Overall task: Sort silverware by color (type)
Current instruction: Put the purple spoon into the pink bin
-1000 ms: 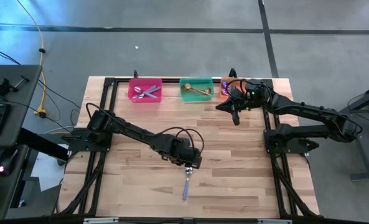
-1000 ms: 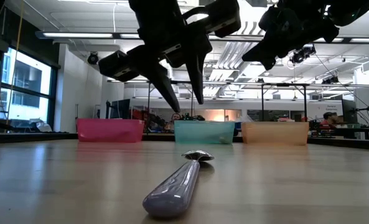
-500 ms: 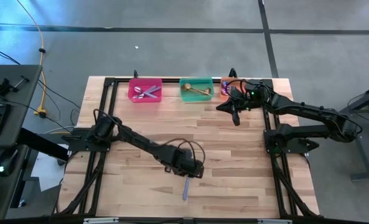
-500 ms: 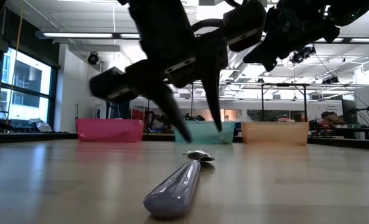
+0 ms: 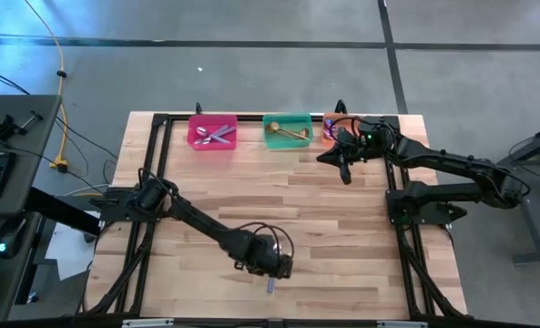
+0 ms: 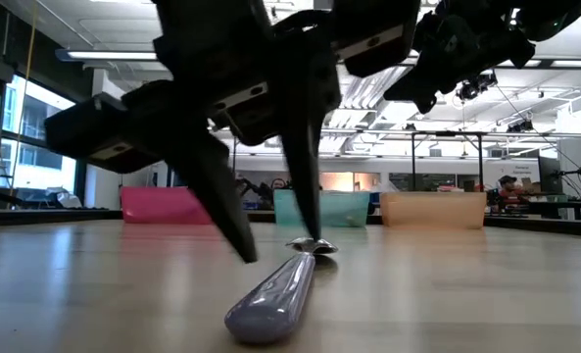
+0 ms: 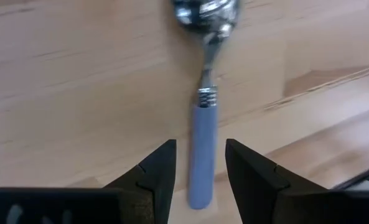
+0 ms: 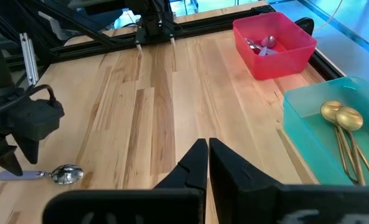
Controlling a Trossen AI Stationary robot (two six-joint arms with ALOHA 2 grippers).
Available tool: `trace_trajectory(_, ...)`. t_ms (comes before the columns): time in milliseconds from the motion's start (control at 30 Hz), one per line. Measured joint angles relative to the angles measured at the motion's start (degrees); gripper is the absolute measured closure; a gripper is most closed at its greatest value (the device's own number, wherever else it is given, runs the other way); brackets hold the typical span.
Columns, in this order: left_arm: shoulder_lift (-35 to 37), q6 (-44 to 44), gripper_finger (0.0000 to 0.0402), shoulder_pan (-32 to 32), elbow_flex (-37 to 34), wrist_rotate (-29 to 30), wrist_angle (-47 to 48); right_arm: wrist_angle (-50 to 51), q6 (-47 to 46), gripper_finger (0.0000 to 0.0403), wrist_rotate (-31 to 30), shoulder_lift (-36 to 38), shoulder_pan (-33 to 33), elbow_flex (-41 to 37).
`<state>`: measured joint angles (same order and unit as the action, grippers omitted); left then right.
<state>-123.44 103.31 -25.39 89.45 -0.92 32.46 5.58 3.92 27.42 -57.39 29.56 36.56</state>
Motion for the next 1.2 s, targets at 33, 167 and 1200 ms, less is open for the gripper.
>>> trace_trajectory(33, 0.0, 0.0, 0.0271, 0.0, 0.0, 0.1, -0.4, 0.0, 0.0, 0.0402, 0.0, 0.0, 0.0, 0.0)
trace_trajectory(167, -0.4, -0.3, 0.0271, 0.2, 0.0, 0.6, -1.3, 0.0, 0.0, 0.0402, 0.0, 0.0, 0.0, 0.0)
trace_trajectory(1200, -2.1, -11.7, 0.0362, 1.4, 0.1, -1.9, 0.4, 0.2, 0.2, 0.0402, 0.0, 0.0, 0.0, 0.0)
